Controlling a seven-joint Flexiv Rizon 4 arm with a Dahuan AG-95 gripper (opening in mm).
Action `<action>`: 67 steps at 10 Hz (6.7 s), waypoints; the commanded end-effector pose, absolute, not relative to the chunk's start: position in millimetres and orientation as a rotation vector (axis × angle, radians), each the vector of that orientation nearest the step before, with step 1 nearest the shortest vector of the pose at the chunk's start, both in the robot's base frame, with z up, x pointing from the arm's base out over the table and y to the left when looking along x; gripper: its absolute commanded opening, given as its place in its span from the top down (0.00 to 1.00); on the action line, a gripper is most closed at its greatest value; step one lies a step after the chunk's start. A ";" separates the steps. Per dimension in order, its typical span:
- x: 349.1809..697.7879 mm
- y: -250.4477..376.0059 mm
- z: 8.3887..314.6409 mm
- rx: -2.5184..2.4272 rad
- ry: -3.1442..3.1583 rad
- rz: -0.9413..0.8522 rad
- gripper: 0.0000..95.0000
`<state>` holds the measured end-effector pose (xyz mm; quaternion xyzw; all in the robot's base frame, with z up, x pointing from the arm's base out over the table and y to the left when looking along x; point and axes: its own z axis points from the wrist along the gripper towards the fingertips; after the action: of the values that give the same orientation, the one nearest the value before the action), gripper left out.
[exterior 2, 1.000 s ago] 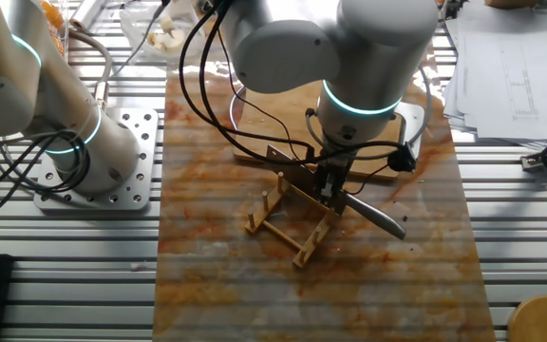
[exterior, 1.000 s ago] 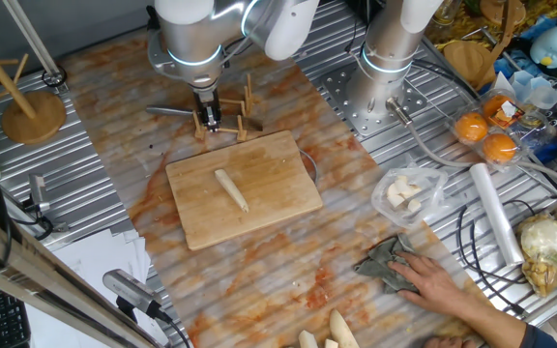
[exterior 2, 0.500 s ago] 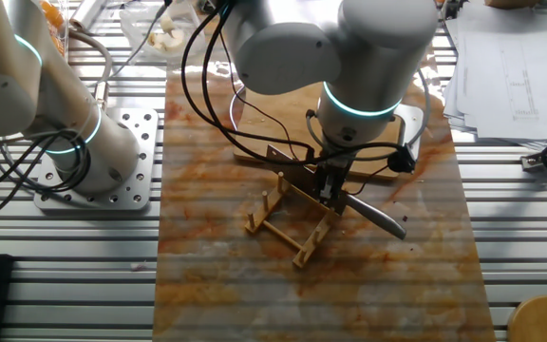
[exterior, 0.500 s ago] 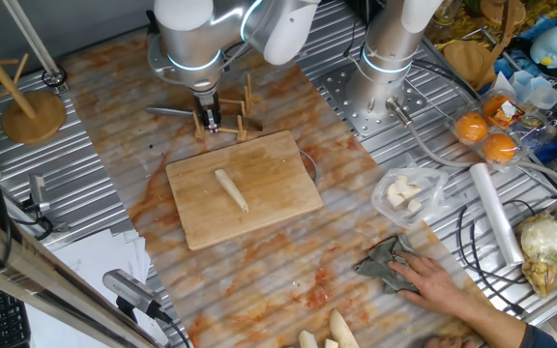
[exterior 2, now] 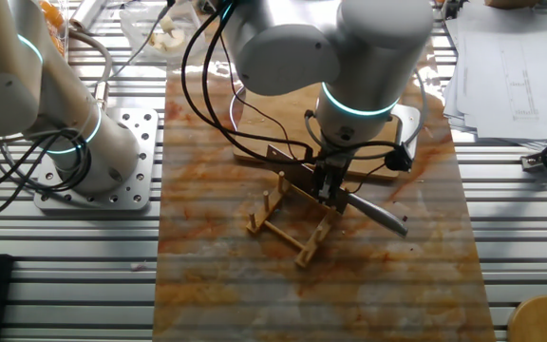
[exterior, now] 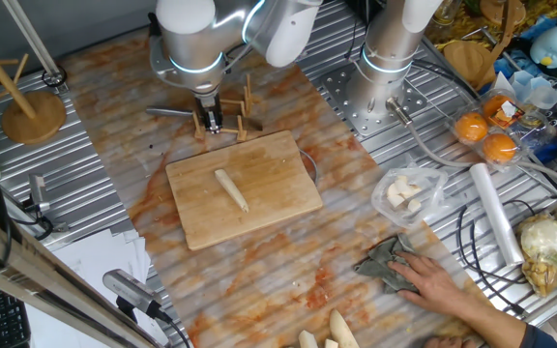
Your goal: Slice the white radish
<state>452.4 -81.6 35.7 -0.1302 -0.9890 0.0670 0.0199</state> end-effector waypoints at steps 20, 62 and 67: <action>482.6 -30.7 200.0 0.190 -3.126 0.186 1.00; 527.1 115.0 131.0 -0.144 -3.142 0.003 1.00; 525.3 133.4 99.9 -0.139 -3.143 0.002 1.00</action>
<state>525.9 134.7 98.1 -0.0435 -0.9991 0.0003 -0.0011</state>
